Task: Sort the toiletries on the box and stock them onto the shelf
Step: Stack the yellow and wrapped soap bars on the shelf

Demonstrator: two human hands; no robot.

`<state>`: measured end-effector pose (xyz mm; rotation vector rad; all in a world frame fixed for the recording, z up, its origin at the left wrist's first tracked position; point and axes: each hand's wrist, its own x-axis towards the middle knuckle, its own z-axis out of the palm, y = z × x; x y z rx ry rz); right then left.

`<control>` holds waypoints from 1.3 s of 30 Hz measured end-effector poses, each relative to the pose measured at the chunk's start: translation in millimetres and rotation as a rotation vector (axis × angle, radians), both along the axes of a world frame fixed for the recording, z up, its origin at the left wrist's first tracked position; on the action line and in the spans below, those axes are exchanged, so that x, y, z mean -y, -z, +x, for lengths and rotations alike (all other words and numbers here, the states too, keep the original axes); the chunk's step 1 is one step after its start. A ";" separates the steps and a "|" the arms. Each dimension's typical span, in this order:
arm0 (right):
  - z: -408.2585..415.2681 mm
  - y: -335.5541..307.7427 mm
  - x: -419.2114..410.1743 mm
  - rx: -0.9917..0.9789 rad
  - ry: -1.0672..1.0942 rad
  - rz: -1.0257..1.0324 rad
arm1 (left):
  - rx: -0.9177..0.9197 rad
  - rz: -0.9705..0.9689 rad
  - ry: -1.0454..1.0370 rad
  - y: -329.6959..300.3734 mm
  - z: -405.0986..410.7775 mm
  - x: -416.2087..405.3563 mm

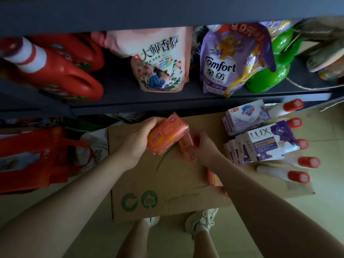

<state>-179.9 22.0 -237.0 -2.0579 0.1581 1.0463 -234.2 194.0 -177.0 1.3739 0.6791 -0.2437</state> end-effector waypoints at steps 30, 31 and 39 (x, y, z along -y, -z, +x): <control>137.6 -314.8 29.4 0.482 0.211 0.625 | 0.321 1.500 0.296 -241.9 176.2 -6.2; 145.1 -315.1 26.5 0.533 0.148 0.550 | 0.297 1.574 0.298 -240.8 181.3 -8.5; 176.9 -305.0 -7.6 0.476 0.243 0.589 | 0.142 1.821 0.375 -233.4 210.5 -27.0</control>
